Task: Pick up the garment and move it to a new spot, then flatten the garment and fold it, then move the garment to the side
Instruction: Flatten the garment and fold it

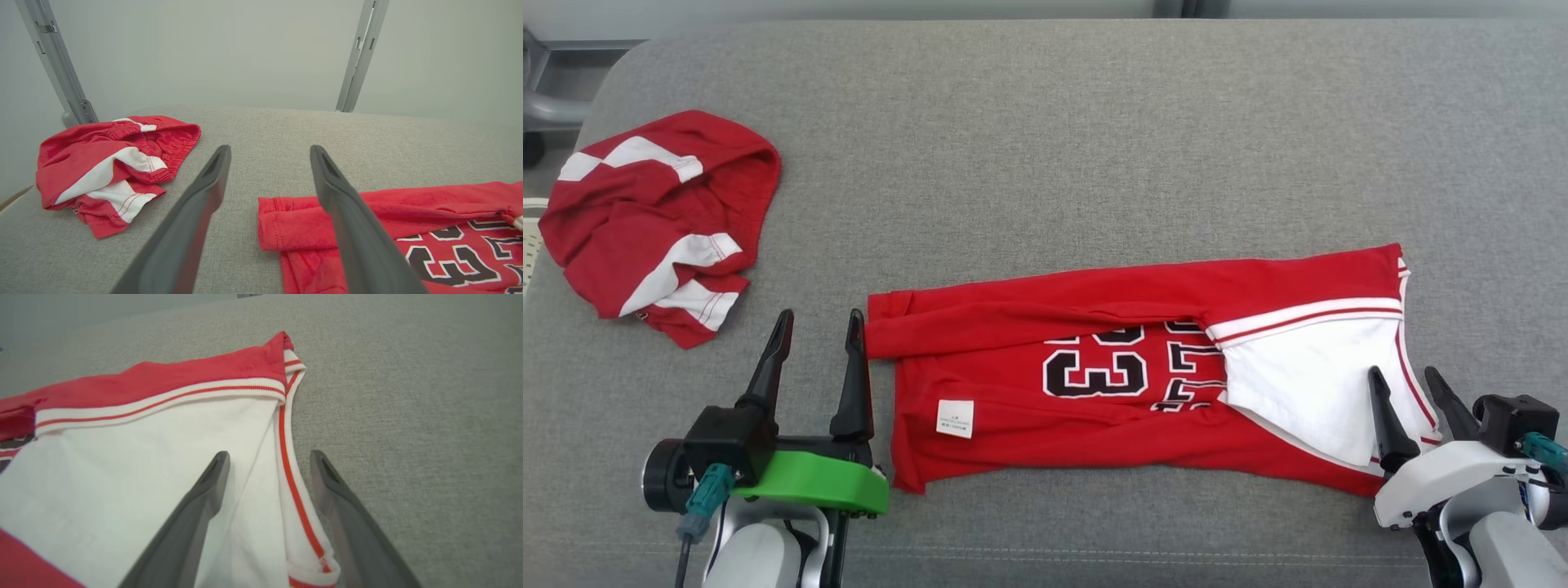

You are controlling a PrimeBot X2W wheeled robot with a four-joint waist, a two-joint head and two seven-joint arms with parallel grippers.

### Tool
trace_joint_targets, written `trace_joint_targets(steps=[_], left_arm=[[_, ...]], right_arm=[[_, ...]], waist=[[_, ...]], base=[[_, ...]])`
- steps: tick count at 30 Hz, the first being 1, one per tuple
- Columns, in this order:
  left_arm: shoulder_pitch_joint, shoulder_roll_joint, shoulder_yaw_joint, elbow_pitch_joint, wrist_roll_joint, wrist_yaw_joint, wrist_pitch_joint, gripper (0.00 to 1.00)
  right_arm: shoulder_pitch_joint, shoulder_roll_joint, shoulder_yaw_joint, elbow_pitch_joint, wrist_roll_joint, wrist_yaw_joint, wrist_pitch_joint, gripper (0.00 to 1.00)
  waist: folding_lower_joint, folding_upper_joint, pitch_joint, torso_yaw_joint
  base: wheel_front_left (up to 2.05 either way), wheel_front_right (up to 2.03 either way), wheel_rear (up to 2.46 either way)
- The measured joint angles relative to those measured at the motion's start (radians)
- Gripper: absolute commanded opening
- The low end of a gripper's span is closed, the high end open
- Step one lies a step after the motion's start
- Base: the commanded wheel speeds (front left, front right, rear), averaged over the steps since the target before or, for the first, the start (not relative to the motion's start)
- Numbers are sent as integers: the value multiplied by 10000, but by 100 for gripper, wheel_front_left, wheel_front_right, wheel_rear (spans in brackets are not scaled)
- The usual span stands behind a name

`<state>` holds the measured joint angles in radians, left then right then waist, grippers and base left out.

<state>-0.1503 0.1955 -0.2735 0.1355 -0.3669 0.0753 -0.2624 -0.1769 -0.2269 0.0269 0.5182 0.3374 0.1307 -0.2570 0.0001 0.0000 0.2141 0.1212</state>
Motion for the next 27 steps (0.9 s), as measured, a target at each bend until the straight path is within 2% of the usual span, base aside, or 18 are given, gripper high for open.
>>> trace_joint_targets(steps=[6, 7, 8, 9, 17, 27], left_arm=[[-150, -316, 94, 198, 153, -259, 0, 100], [-151, -343, 104, 238, 167, -301, 0, 100], [-152, -378, 132, 261, 176, -334, 0, 100], [-153, -408, 161, 267, 180, -362, 0, 100], [-162, -545, 502, 265, 378, -504, 0, 100], [-242, -683, 721, 267, 610, -752, 0, 100]], right_arm=[[-456, -176, 401, 957, 516, 4, -88, 100], [-508, -199, 479, 1022, 596, 4, -88, 49], [-546, -224, 525, 1053, 656, 4, -88, 3], [-557, -245, 585, 1108, 723, 4, -90, 0], [-585, -401, 686, 899, 1120, 13, -88, 0], [-345, -1329, -1363, 550, 1179, 13, -71, 0]], waist=[[0, 0, 175, 205], [0, 0, 191, 216], [0, 0, 198, 226], [0, 0, 200, 229], [0, 0, 267, 119], [0, 0, 390, -188]], base=[[0, 0, 0], [0, 0, 0], [0, 0, 0], [0, 0, 0], [0, 0, 0], [0, 0, 0]])
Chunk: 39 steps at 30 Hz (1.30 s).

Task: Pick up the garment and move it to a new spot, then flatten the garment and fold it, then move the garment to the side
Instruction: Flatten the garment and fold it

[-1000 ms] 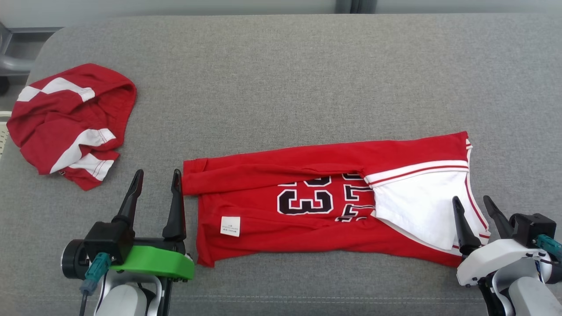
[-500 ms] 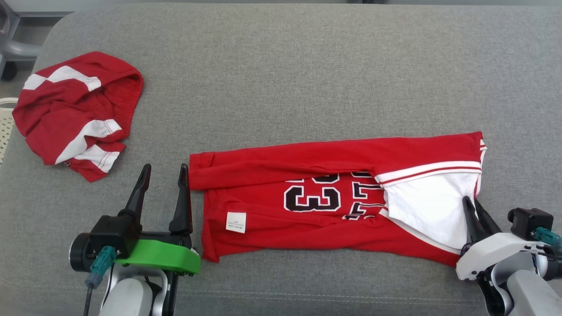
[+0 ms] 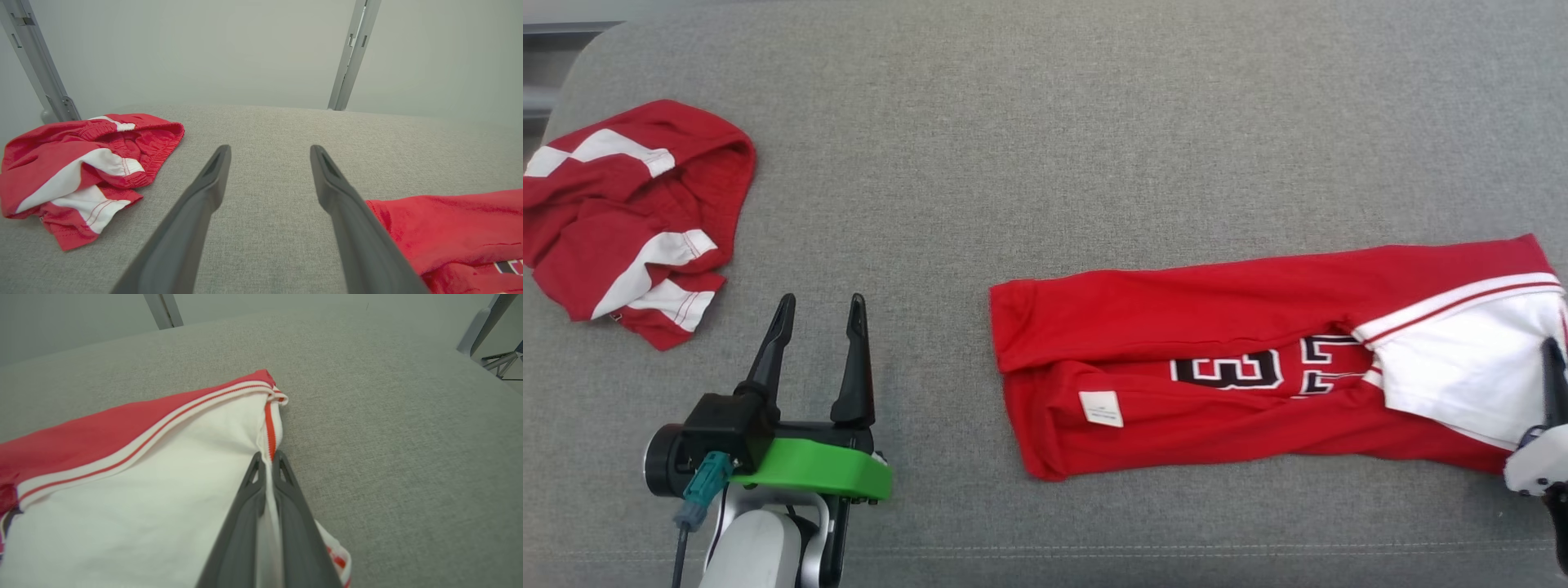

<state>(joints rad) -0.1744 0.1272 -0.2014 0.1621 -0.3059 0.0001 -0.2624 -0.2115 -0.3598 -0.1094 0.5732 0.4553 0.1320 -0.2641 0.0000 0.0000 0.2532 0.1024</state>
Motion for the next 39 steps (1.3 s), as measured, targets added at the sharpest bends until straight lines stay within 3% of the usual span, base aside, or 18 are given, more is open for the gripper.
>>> trace_joint_targets(steps=[6, 11, 19, 24, 30, 39], left_arm=[[-13, -48, 82, -4, 86, -59, 2, 100], [-27, -84, 153, -6, 136, -136, 0, 100], [-106, -167, 236, -6, 201, -261, 0, 100], [-153, -242, 213, 44, 219, -313, 0, 100], [-229, -374, 217, 104, 255, -399, 0, 100], [-260, -502, 303, 109, 345, -451, 0, 100]], right_arm=[[169, -343, -955, 2, -274, -2, 0, 0], [-7, -232, -742, -1011, -577, -4, 0, 0], [182, 744, 1461, -4523, -1434, -8, 109, 0], [450, 1290, 3266, -5683, -1605, -8, 855, 0], [435, 1682, 4991, -5427, -1469, -8, 1175, 0], [-2, 1948, 5969, -3994, -1047, -8, 993, 0]], waist=[[0, 0, 48, -165], [0, 0, 107, -362], [0, 0, 171, -531], [0, 0, 163, -421], [0, 0, 163, -200], [0, 0, 243, 177]], base=[[0, 0, 0], [0, 0, 0], [0, 0, 0], [0, 0, 0], [0, 0, 0], [0, 0, 0]])
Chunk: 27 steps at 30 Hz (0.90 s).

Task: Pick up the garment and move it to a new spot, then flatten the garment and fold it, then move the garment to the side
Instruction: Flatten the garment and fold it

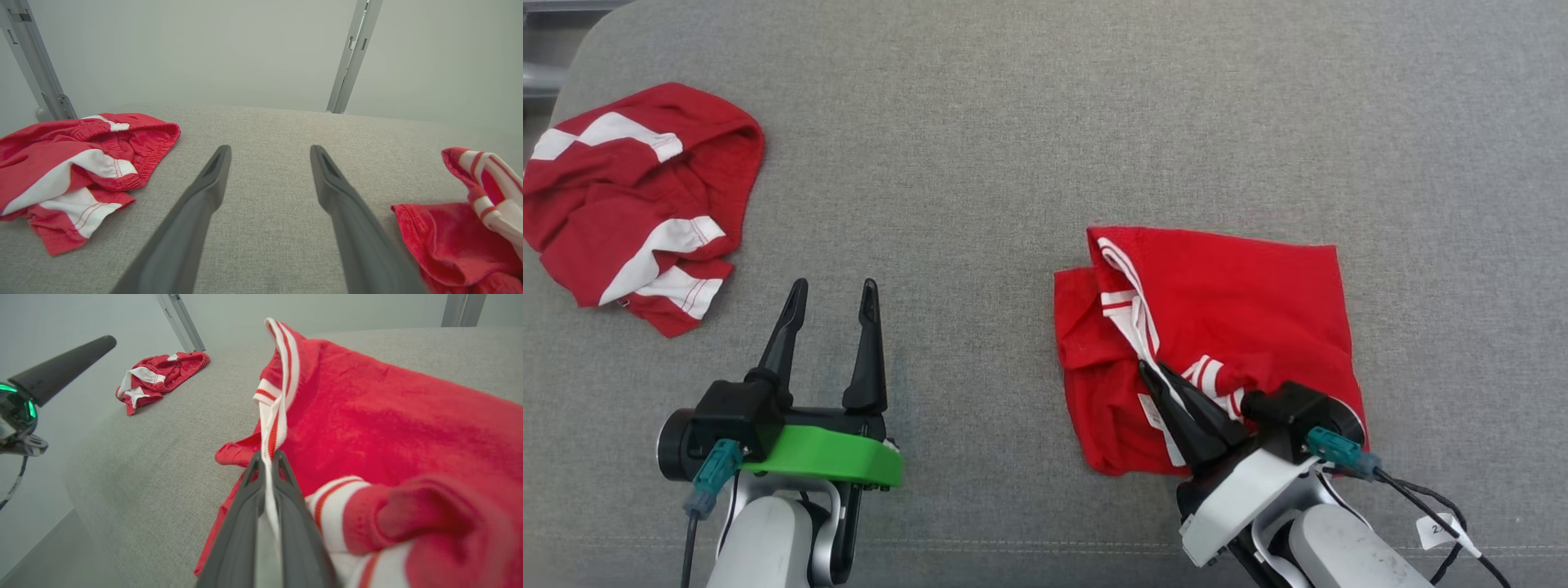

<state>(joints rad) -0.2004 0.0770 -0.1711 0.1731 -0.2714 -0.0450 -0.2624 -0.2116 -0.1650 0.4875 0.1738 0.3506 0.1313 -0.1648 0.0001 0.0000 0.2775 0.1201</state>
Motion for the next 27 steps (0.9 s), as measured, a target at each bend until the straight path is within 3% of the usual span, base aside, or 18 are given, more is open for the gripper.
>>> trace_joint_targets(steps=[4, 6, 7, 13, 19, 24, 27], left_arm=[[0, -33, 36, 6, 23, -36, 0, 100], [0, -44, 67, 4, 79, -44, 0, 100], [1, -44, 77, 4, 84, -48, 0, 100], [2, -84, 132, 2, 142, -82, 0, 100], [2, -109, 284, -6, 188, -128, 0, 100], [6, -113, 414, -12, 295, -128, 0, 100], [18, -104, 460, -4, 355, -128, 0, 100]], right_arm=[[-146, 79, 376, 387, 123, -2, -86, 0], [-205, 205, 600, 479, 357, -6, -86, 46], [-201, 247, 742, 499, 449, -6, -86, 100], [-174, 286, 1549, 255, 878, -6, -33, 100], [-92, 245, 2025, -882, 913, -6, -368, 100], [-94, 249, 1659, -1956, 1258, -6, -698, 100], [-124, 230, 938, -2495, 1319, -6, -842, 100]], waist=[[0, 0, 43, 51], [0, 0, 57, 46], [0, 0, 61, 39], [0, 0, 51, 10], [0, 0, 8, -19], [-1, 0, -124, -67], [0, 0, -230, -88]], base=[[0, 0, 0], [0, 0, 0], [0, 0, 0], [0, 0, 0], [0, 0, 0], [0, 0, 0], [0, 0, 0]])
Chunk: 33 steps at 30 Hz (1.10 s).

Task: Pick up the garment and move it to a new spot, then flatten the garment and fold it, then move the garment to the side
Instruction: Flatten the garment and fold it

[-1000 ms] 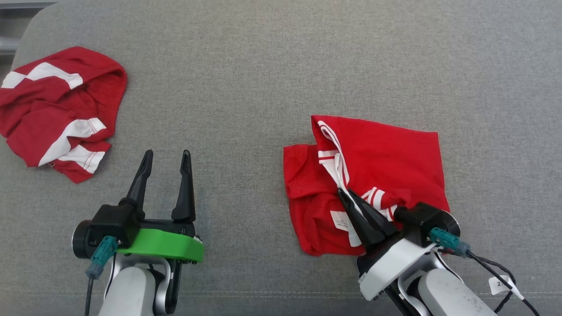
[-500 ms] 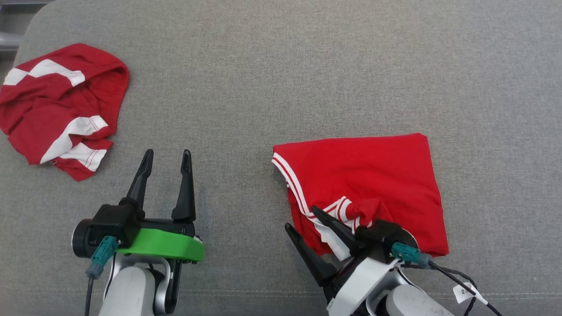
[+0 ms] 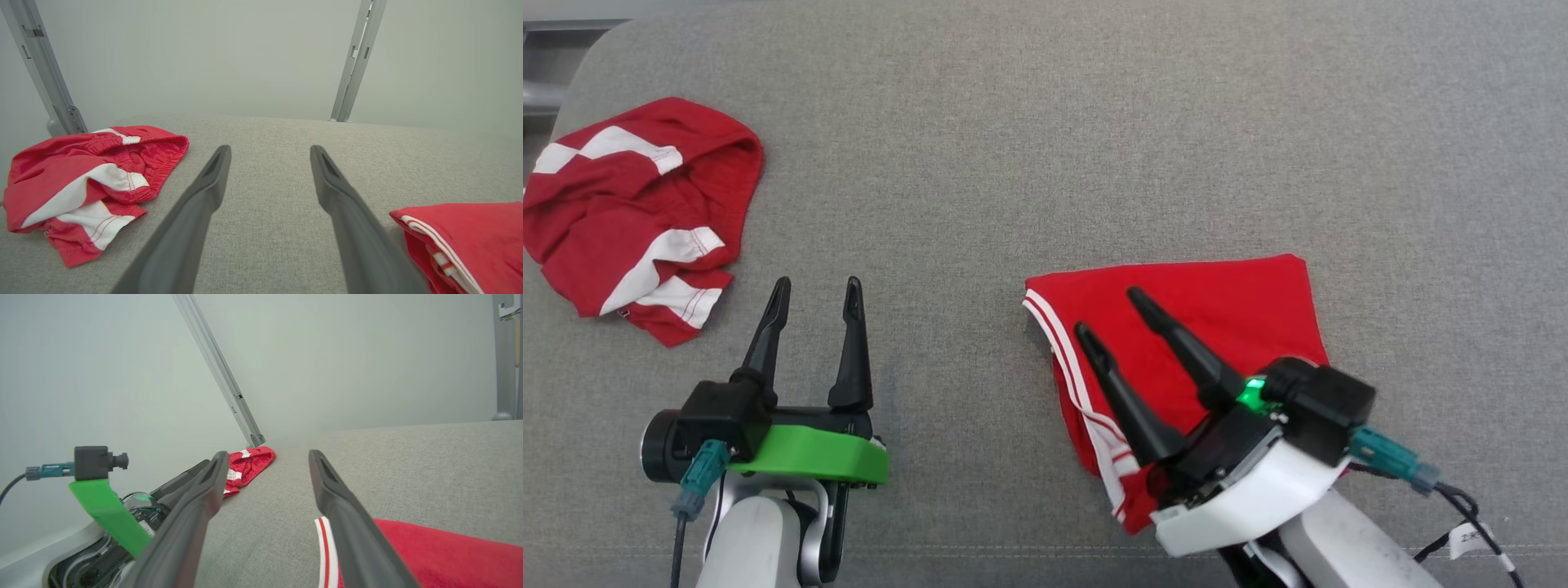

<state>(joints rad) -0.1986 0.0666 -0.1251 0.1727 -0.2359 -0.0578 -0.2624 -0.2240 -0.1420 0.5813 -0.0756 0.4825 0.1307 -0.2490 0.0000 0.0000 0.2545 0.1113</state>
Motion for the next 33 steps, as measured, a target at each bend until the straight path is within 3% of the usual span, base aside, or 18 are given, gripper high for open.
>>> trace_joint_targets(steps=[9, 16, 22, 33], left_arm=[[180, 117, 196, -44, 98, 38, 0, 100], [363, 194, 249, -174, 132, 98, 0, 100], [680, 234, 244, -272, 186, 153, 0, 100], [1318, 382, 226, -360, 197, 290, 153, 100]], right_arm=[[331, -81, -3486, -387, -608, 0, -127, 100], [846, -541, -5434, 909, -1256, -2, -136, 100], [1420, -909, -5873, 1735, -1613, 0, -136, 100], [2155, -708, -5985, 1808, -1835, 0, -138, 100]], waist=[[0, 0, -341, -106], [0, 0, -622, -214], [-1, 0, -898, -285], [0, 0, -1416, -517]], base=[[0, 0, 0], [0, 0, 0], [0, 0, 0], [0, 0, 0]])
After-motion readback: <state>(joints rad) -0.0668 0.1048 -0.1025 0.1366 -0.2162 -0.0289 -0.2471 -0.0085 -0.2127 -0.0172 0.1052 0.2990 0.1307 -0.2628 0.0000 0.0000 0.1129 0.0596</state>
